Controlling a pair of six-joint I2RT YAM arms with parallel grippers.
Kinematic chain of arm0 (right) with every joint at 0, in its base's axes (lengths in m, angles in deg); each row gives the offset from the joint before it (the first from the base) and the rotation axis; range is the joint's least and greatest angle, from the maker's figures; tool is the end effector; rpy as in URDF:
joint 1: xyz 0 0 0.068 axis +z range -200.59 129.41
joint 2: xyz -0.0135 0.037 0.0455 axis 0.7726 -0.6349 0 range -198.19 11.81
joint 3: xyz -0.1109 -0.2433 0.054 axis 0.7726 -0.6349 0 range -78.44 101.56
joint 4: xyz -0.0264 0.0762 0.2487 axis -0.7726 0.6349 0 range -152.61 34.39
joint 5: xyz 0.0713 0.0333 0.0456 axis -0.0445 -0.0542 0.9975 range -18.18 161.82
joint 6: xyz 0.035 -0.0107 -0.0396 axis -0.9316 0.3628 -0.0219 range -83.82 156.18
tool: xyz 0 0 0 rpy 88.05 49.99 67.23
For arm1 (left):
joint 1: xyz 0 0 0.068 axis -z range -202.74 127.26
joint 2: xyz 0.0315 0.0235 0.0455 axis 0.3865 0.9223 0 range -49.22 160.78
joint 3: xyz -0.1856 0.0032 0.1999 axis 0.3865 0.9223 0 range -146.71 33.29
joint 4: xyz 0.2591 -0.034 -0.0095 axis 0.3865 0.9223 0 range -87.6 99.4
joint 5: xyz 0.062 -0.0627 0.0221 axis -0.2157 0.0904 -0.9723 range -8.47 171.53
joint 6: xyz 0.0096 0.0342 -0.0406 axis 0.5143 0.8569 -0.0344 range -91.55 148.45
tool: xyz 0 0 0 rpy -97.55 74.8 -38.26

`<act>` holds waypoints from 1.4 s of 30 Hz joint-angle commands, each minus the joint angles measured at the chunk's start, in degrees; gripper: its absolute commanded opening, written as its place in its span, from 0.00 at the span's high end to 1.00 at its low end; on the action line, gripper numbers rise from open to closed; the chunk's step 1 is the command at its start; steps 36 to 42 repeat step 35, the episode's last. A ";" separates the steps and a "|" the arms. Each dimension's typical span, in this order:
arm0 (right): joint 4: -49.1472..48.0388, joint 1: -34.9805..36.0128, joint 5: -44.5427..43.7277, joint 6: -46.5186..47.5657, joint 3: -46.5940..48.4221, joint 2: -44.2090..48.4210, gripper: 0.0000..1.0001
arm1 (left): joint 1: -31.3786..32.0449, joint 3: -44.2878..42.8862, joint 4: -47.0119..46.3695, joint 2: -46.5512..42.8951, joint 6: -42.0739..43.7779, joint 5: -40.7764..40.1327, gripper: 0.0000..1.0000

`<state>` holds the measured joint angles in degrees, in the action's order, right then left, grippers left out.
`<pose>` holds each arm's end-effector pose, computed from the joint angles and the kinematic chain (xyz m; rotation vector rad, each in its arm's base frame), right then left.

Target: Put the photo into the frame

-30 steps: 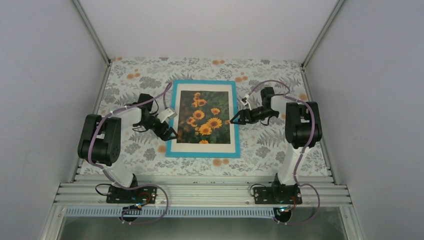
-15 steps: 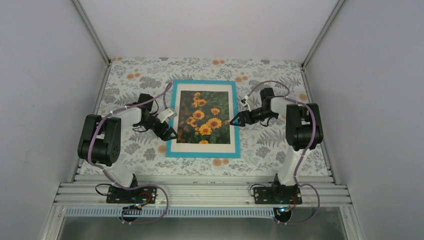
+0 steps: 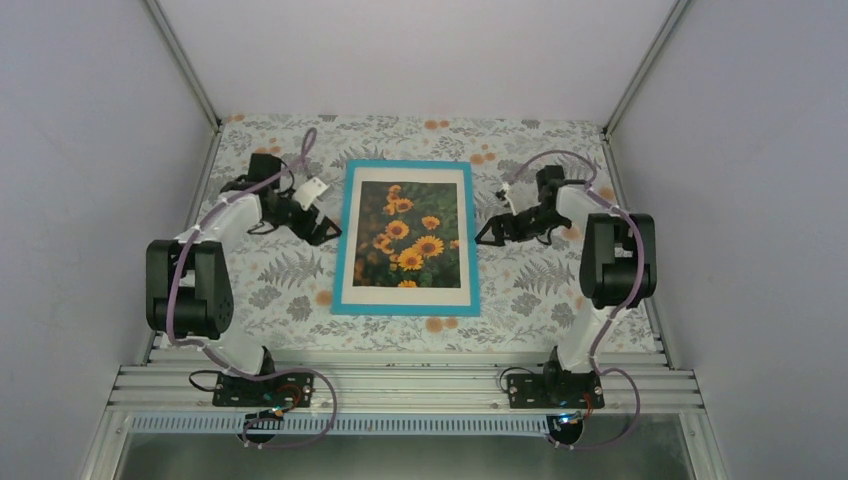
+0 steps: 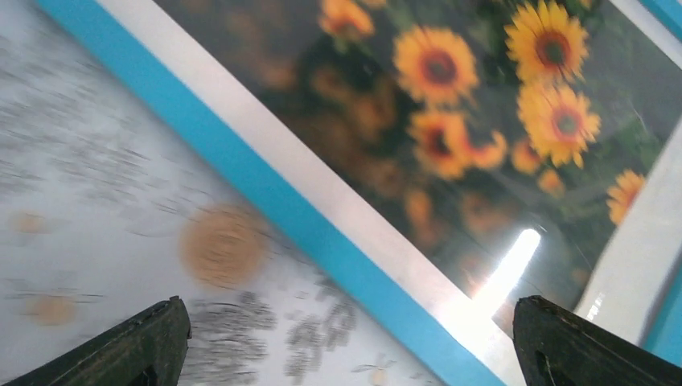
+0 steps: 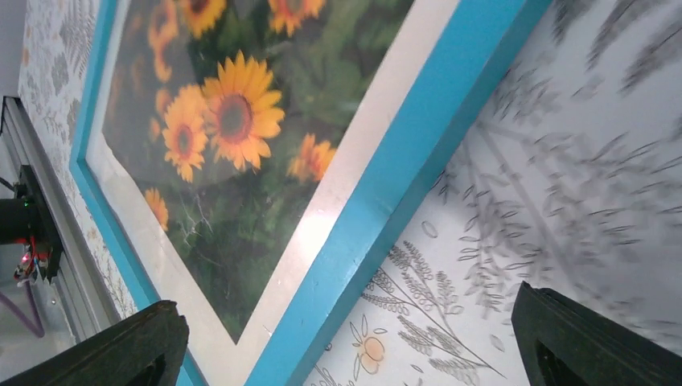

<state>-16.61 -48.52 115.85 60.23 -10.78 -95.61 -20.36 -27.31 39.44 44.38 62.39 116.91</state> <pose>0.3320 0.0367 0.1555 -0.6569 2.6507 1.0644 0.3089 -0.0335 0.1970 0.9370 2.3949 -0.6650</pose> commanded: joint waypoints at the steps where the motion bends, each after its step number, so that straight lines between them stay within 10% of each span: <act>1: 6.01 -2.26 0.09 4.63 6.62 6.17 0.00 | -1.70 -6.33 1.39 -4.05 -0.97 -4.28 0.00; 11: 11.67 -9.00 3.76 8.17 19.17 18.28 0.00 | -1.75 -11.35 -7.06 -14.94 -10.25 -19.52 0.00; 27: -4.25 -12.32 -0.43 3.81 -11.00 39.79 0.00 | -1.76 6.95 -16.22 -25.22 -12.92 -24.37 0.00; 42: -6.05 -12.33 -0.20 1.78 -11.69 38.70 0.00 | -1.73 9.17 -17.82 -26.72 -13.64 -21.68 0.00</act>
